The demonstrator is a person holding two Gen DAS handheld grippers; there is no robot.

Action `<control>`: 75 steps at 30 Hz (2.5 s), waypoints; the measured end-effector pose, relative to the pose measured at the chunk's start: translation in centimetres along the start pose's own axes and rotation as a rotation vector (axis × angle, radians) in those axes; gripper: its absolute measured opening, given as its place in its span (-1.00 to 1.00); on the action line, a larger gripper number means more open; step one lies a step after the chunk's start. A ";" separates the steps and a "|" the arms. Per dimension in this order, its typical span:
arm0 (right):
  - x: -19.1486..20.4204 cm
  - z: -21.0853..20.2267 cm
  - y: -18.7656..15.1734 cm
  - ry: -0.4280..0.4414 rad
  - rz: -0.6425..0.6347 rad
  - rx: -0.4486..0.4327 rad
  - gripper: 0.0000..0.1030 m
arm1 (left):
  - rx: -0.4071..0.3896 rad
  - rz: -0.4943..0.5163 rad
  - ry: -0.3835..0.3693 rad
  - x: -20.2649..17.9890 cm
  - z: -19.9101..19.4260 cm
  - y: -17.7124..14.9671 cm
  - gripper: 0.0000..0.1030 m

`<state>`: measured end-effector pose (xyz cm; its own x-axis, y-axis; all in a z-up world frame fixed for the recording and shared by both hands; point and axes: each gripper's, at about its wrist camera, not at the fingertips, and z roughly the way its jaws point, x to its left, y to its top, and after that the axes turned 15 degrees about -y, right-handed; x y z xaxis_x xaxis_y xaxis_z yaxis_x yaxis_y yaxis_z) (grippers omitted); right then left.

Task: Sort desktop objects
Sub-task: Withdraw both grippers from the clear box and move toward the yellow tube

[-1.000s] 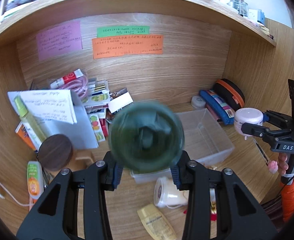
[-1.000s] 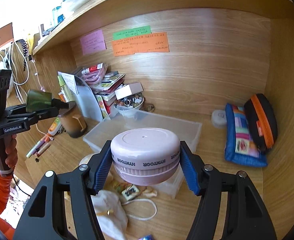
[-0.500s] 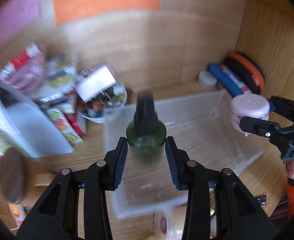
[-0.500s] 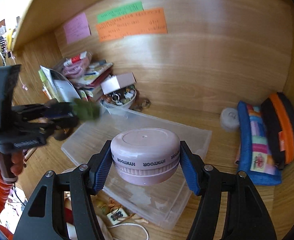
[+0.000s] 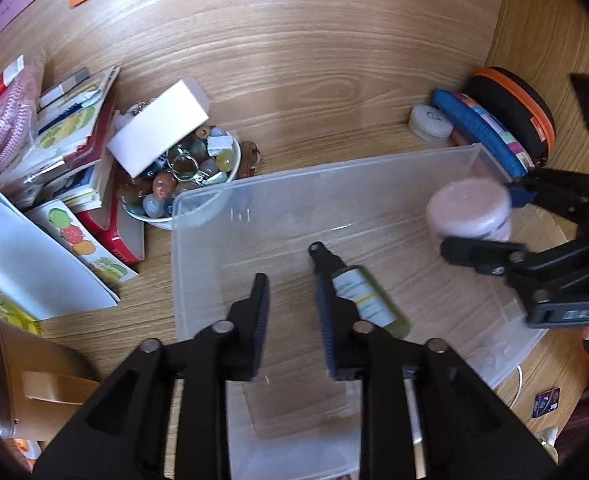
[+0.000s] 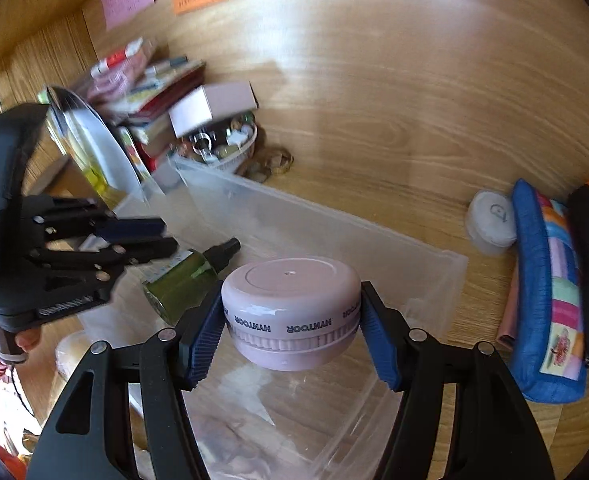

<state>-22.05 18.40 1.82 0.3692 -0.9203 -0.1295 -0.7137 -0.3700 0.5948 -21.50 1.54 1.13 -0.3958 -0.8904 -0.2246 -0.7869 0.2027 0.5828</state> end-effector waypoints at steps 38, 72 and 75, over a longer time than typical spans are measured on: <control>2.3 -8.7 -2.6 -0.112 -0.038 -0.051 0.62 | -0.201 0.085 0.164 -4.7 -9.2 -2.9 0.88; 1.6 -14.8 -20.9 -0.014 0.013 -0.138 0.60 | -0.036 -0.150 0.092 -3.5 -8.4 -17.8 0.99; 2.3 -13.6 -21.7 -0.053 -0.032 -0.115 0.38 | -0.022 -0.153 0.089 -3.4 -7.7 -18.2 0.99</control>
<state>2.40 26.07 -0.62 0.3563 -0.9149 -0.1895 -0.6280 -0.3847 0.6765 -2.17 -2.27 -2.71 -0.2282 -0.9431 -0.2420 -0.8238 0.0546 0.5642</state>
